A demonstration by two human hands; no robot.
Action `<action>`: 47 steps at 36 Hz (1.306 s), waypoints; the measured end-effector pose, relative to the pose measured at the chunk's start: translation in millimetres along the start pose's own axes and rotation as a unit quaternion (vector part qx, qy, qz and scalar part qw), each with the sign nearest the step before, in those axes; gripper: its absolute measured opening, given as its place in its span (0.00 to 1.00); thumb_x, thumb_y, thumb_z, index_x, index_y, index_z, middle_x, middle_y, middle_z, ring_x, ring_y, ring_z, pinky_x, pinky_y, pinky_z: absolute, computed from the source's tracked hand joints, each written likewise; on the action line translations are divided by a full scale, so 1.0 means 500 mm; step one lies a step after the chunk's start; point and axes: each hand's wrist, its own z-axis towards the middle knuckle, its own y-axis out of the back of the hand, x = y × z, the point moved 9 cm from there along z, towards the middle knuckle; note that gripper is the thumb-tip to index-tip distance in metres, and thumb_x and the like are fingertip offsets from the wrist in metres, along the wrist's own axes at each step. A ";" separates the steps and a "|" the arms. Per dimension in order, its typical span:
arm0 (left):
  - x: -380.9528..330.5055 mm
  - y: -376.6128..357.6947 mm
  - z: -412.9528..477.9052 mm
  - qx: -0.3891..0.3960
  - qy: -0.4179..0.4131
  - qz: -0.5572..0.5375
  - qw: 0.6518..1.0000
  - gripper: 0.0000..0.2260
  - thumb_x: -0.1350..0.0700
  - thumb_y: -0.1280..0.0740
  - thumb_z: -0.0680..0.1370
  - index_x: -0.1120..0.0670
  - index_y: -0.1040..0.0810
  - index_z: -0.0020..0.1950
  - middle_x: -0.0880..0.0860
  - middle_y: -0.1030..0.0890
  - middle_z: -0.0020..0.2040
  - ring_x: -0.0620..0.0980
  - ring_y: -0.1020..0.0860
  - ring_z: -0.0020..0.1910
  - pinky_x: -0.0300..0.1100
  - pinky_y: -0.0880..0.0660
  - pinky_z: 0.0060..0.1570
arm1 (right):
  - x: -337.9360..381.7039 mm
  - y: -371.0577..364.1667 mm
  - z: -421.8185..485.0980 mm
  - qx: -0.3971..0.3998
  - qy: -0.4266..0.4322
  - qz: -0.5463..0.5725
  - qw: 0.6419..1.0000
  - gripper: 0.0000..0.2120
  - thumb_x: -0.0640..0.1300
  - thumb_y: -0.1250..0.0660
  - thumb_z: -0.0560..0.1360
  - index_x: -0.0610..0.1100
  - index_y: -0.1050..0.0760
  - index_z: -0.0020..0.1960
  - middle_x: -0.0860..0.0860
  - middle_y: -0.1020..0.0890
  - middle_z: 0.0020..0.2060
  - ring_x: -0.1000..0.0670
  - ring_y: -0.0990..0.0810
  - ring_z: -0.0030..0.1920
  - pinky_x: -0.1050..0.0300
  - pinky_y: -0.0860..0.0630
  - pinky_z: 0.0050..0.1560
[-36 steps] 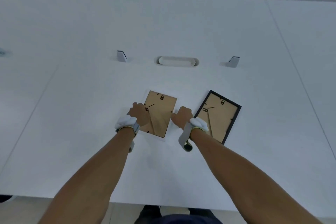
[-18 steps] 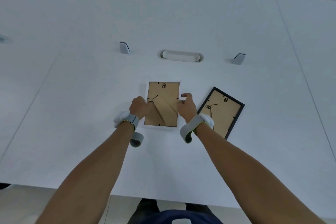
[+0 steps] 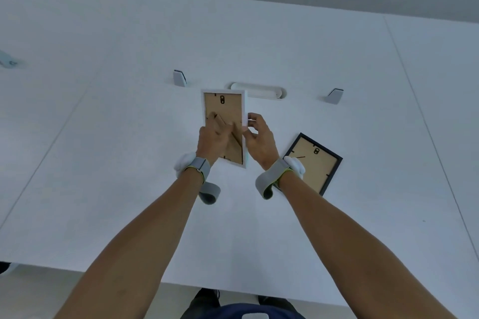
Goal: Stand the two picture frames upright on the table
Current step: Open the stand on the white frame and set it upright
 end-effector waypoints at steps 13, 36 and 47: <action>-0.018 0.037 0.011 0.018 0.012 -0.047 0.999 0.09 0.47 0.33 0.74 0.48 0.24 0.51 0.56 0.21 0.61 0.55 0.23 0.55 0.54 0.24 0.62 | 0.006 0.051 0.004 0.016 0.020 -0.015 1.000 0.14 0.39 0.41 0.81 0.40 0.31 0.66 0.49 0.20 0.57 0.55 0.22 0.52 0.66 0.25 0.52; -0.075 -0.067 -0.102 0.405 0.010 -0.047 0.913 0.18 0.47 0.32 0.65 0.54 0.18 0.51 0.50 0.16 0.35 0.50 0.24 0.29 0.41 0.26 0.31 | -0.036 0.077 0.002 0.039 -0.226 0.380 0.896 0.24 0.53 0.47 0.83 0.34 0.28 0.66 0.43 0.22 0.50 0.42 0.24 0.51 0.47 0.27 0.60; -0.048 -0.026 -0.049 0.341 0.023 -0.001 0.940 0.12 0.50 0.37 0.81 0.49 0.14 0.47 0.50 0.14 0.47 0.51 0.16 0.45 0.43 0.20 0.47 | -0.033 0.078 0.029 0.003 -0.202 0.417 0.886 0.17 0.50 0.45 0.83 0.42 0.23 0.48 0.47 0.18 0.44 0.49 0.20 0.45 0.54 0.22 0.50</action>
